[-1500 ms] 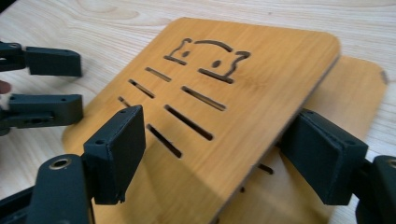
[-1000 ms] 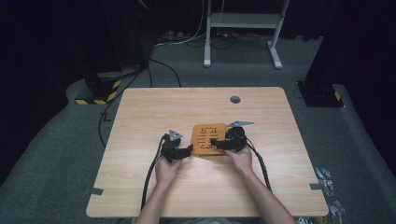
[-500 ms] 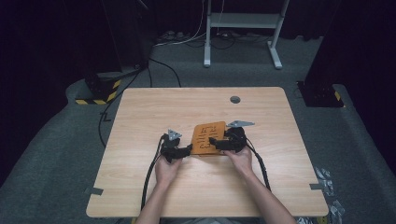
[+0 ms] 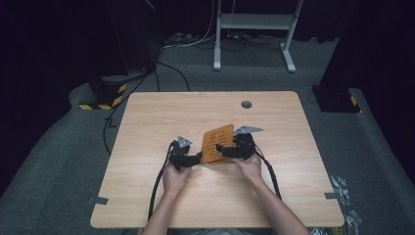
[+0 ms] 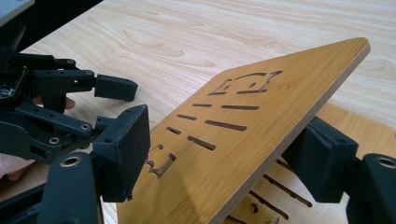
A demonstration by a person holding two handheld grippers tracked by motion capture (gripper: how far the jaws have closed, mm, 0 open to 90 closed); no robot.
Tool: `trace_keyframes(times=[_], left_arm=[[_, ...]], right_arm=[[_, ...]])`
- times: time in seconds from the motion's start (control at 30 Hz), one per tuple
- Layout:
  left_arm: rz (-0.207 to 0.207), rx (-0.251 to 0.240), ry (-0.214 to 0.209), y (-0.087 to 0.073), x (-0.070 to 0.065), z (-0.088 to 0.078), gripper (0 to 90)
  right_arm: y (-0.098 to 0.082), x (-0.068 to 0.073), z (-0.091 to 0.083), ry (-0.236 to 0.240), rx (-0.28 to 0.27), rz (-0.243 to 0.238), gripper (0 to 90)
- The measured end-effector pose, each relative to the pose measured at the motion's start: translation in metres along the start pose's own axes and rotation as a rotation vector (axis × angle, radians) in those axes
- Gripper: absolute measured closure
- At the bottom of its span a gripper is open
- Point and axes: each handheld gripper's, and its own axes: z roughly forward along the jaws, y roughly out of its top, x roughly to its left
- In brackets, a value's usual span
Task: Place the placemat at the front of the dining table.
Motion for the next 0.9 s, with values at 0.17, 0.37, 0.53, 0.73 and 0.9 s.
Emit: trace_keyframes(times=[0.17,0.37,0.53,0.73,0.9], left_arm=[[0.039,0.01,0.025,0.0,-0.004,0.001,34.7],[0.057,0.011,0.032,0.0,-0.006,0.002,34.5],[0.055,0.011,0.028,0.0,-0.006,0.002,34.0],[0.057,0.012,0.027,0.0,-0.006,0.002,33.4],[0.06,0.015,0.026,0.0,-0.006,0.002,32.8]], right_arm=[[0.001,0.007,0.004,0.005,0.006,-0.017,27.9],[0.002,0.012,0.006,0.007,-0.004,-0.022,28.4],[0.003,0.014,0.006,0.008,-0.004,-0.022,31.8],[0.003,0.016,0.007,0.007,-0.003,-0.018,39.0],[0.003,0.021,0.01,0.019,0.007,-0.026,43.1]])
